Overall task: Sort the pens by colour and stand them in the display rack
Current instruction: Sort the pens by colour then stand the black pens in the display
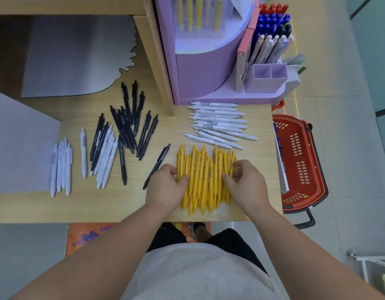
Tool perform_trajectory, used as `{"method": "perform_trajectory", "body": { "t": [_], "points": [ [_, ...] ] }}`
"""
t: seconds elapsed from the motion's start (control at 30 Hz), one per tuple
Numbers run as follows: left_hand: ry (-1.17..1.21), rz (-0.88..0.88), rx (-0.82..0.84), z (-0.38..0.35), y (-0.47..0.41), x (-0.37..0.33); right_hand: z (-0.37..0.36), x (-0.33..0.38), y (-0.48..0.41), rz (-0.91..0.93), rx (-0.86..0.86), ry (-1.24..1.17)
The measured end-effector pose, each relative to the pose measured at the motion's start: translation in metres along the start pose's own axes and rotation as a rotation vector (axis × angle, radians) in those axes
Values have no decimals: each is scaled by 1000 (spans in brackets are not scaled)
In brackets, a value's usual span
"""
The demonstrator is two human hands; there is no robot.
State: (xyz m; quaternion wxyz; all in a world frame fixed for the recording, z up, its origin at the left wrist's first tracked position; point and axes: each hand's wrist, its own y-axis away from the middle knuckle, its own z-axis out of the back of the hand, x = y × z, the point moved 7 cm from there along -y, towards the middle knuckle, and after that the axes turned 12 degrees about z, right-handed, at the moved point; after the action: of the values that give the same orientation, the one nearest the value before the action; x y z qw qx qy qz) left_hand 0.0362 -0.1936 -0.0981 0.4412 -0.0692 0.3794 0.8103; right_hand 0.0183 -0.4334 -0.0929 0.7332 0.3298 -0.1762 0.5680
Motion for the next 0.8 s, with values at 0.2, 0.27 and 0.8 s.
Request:
{"method": "perform_trajectory", "body": {
  "t": [0.2, 0.27, 0.8],
  "points": [
    [9, -7, 55, 7, 0, 5, 2, 7, -7, -18, -27, 22],
    [25, -22, 73, 14, 0, 7, 8, 9, -10, -18, -65, 60],
    [-57, 135, -552, 185, -52, 156, -182, 235, -37, 250, 452, -143]
  ]
}}
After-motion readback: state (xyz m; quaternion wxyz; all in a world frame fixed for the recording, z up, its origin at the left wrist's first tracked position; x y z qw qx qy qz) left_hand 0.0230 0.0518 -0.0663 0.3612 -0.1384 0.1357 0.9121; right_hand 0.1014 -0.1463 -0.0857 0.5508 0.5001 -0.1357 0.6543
